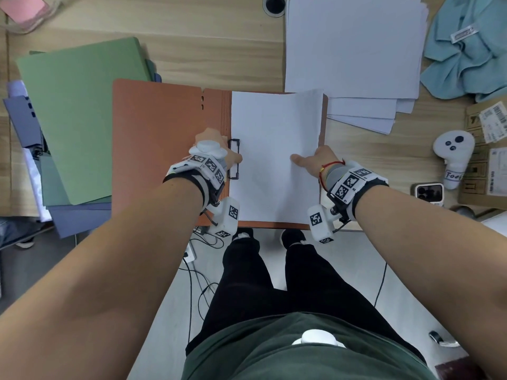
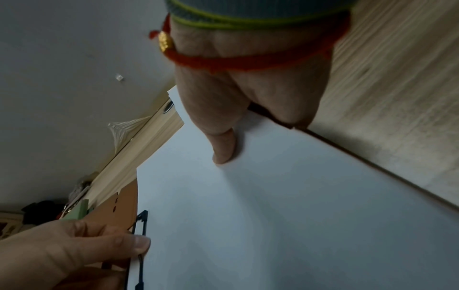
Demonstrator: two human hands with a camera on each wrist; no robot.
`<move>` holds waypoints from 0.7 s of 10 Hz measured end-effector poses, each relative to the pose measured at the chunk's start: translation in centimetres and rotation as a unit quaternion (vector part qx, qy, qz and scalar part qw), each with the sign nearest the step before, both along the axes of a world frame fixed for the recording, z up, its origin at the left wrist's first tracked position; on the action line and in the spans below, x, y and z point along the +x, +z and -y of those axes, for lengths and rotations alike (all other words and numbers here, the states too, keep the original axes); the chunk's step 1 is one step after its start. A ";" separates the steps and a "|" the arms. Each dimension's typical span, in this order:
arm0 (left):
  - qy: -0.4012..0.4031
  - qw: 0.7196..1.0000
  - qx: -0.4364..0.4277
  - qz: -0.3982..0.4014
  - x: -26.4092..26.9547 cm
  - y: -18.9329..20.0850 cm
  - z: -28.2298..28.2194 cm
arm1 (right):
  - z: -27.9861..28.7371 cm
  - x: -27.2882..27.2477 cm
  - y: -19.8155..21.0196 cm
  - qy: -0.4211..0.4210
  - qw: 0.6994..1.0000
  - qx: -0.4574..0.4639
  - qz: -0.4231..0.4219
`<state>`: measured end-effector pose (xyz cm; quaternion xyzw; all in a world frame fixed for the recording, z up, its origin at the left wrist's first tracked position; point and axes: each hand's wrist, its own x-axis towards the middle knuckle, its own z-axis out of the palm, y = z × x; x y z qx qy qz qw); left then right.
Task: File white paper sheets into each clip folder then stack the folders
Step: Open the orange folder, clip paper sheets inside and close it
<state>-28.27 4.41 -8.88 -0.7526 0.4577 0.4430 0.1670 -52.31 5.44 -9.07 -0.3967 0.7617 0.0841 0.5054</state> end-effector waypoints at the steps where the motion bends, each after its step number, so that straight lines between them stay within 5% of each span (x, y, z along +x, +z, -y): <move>1: 0.042 0.997 -0.052 0.035 -0.5 1.1 -1.1 | 0.2 0.1 -0.2 0.017 1.000 -0.006 -0.020; 5: -0.005 0.998 -0.024 0.056 -0.8 2.0 -0.8 | 1.3 -3.9 1.7 0.195 0.966 0.040 -0.162; 6: -0.042 0.997 0.026 0.065 -0.7 3.7 -0.3 | 2.2 -2.7 2.6 0.199 0.970 0.004 -0.137; 7: 0.032 0.998 -0.021 0.052 1.4 4.8 -0.7 | 3.3 1.3 3.7 0.161 0.980 -0.101 -0.055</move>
